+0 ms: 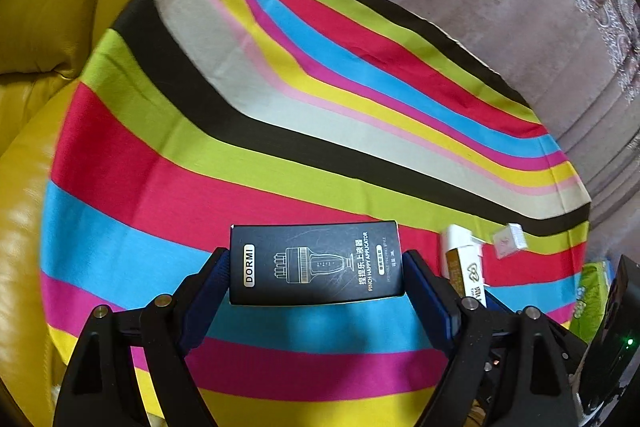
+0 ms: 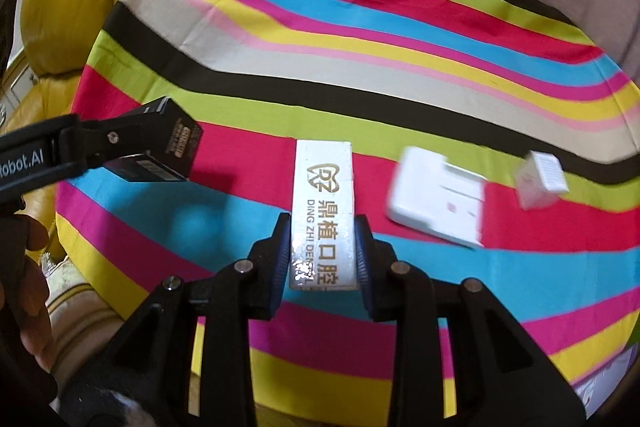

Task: Organize rigid objects
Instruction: 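Carry the DORMI box and dental box into the cardboard box while opening both grippers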

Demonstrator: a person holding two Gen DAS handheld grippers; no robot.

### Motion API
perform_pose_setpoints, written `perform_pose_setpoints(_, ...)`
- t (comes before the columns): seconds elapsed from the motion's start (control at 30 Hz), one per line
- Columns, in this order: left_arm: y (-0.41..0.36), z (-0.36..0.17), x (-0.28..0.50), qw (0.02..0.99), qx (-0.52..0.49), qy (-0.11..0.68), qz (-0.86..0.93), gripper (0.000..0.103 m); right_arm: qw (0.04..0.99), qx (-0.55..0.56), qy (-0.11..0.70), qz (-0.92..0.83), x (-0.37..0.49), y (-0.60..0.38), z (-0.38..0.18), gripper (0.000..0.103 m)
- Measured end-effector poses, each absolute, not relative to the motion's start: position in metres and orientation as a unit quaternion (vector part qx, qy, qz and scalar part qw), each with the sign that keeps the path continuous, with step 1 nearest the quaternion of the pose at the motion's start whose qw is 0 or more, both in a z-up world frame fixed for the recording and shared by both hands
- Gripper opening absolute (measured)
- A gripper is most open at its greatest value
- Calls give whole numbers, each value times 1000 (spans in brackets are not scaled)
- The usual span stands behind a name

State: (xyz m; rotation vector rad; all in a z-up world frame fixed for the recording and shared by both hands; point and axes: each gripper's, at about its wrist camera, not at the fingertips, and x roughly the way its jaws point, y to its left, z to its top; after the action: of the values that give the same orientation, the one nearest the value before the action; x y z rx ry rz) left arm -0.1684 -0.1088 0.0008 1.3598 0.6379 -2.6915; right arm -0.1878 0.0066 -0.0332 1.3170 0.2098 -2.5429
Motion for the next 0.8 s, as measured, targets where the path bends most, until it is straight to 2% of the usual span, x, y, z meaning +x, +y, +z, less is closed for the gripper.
perform_pose_setpoints(0.8, 114, 9, -137, -174, 486, 127, -847, 85, -26, 455, -37, -889, -79, 235, -15, 34)
